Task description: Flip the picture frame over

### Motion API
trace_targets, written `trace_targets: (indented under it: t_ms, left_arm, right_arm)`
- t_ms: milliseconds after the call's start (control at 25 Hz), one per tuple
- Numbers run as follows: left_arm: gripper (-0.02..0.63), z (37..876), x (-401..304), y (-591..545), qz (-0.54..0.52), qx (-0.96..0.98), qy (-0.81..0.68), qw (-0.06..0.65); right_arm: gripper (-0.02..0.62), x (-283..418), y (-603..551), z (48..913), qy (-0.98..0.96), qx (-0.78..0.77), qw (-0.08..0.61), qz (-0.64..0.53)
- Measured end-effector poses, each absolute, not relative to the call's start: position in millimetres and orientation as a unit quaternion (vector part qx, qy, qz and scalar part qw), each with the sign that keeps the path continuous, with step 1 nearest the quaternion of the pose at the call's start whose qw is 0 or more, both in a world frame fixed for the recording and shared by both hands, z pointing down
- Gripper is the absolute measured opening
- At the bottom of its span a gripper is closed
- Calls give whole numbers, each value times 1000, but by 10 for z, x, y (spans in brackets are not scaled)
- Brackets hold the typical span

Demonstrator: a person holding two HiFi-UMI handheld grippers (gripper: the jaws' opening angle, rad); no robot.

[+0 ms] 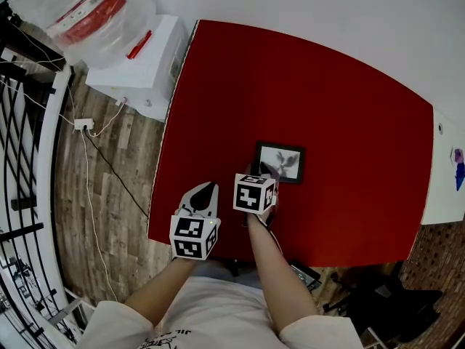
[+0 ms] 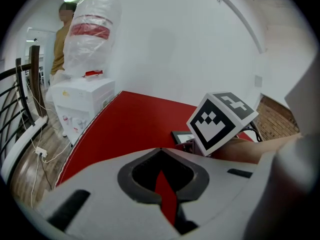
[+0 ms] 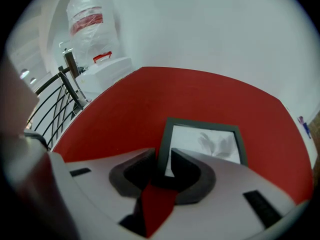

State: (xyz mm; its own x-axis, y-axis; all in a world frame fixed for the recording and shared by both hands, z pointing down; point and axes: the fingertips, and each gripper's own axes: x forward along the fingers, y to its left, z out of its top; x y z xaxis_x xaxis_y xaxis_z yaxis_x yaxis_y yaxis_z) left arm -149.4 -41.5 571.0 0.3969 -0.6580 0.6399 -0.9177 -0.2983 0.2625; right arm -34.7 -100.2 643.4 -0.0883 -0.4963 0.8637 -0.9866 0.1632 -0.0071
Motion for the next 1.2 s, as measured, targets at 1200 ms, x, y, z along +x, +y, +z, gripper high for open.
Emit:
trace_targets:
  t_ms: [1200]
  left_arm:
    - [6, 5702, -1330, -363, 217, 782, -502, 300]
  right_arm:
    - [66, -469, -1026, 5736, -695, 516, 157, 475]
